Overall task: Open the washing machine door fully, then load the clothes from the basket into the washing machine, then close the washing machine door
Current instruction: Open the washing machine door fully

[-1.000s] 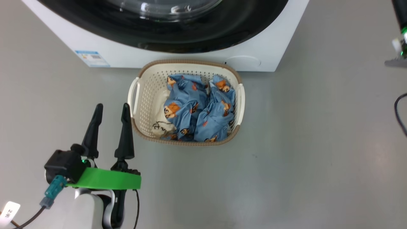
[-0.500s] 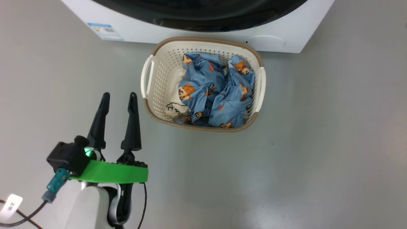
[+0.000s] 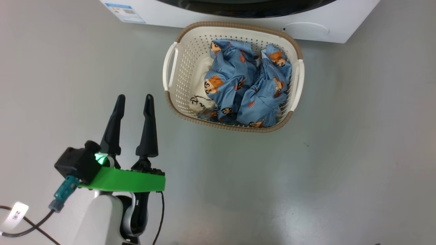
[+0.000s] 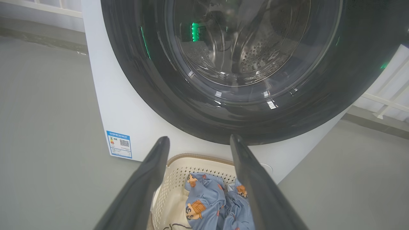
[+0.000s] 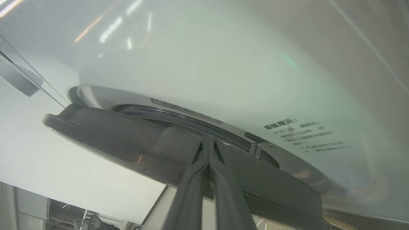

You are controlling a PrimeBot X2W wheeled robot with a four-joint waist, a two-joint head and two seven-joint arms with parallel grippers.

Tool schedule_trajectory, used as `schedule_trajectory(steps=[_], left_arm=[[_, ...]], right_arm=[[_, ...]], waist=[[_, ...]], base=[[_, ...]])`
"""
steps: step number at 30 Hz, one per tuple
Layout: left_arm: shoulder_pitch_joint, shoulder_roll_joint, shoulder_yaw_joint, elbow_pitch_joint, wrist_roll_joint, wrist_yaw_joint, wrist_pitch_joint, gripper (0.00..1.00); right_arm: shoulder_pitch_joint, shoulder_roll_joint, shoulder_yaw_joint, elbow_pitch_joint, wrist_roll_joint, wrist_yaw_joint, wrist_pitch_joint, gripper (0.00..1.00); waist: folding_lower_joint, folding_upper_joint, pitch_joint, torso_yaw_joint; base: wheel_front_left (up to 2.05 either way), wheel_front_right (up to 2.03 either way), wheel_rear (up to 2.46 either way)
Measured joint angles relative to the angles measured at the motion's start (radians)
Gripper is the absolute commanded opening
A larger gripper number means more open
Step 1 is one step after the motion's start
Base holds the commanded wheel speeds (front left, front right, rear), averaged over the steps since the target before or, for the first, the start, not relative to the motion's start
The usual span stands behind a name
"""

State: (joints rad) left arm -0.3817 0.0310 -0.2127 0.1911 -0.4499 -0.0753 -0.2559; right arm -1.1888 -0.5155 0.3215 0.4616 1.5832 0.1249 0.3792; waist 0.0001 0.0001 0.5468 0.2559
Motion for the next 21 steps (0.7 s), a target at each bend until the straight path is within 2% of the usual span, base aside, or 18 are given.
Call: schedule_trajectory(steps=[9, 21], left_arm=[[-0.009, -0.002, -0.026, 0.000, -0.040, 0.015, 0.000, 1.00], [-0.008, -0.002, -0.039, 0.000, -0.068, 0.025, 0.000, 1.00]], right_arm=[[-0.077, 0.000, -0.015, 0.052, 0.052, 0.000, 0.082, 0.00], [-0.109, -0.007, 0.011, 0.117, 0.038, 0.000, 0.164, 0.00]], waist=[[0.0000, -0.0001, 0.016, 0.039], [0.0000, -0.0001, 0.000, 0.075]], base=[[0.00, 0.00, 0.00], [0.00, 0.00, 0.00]])
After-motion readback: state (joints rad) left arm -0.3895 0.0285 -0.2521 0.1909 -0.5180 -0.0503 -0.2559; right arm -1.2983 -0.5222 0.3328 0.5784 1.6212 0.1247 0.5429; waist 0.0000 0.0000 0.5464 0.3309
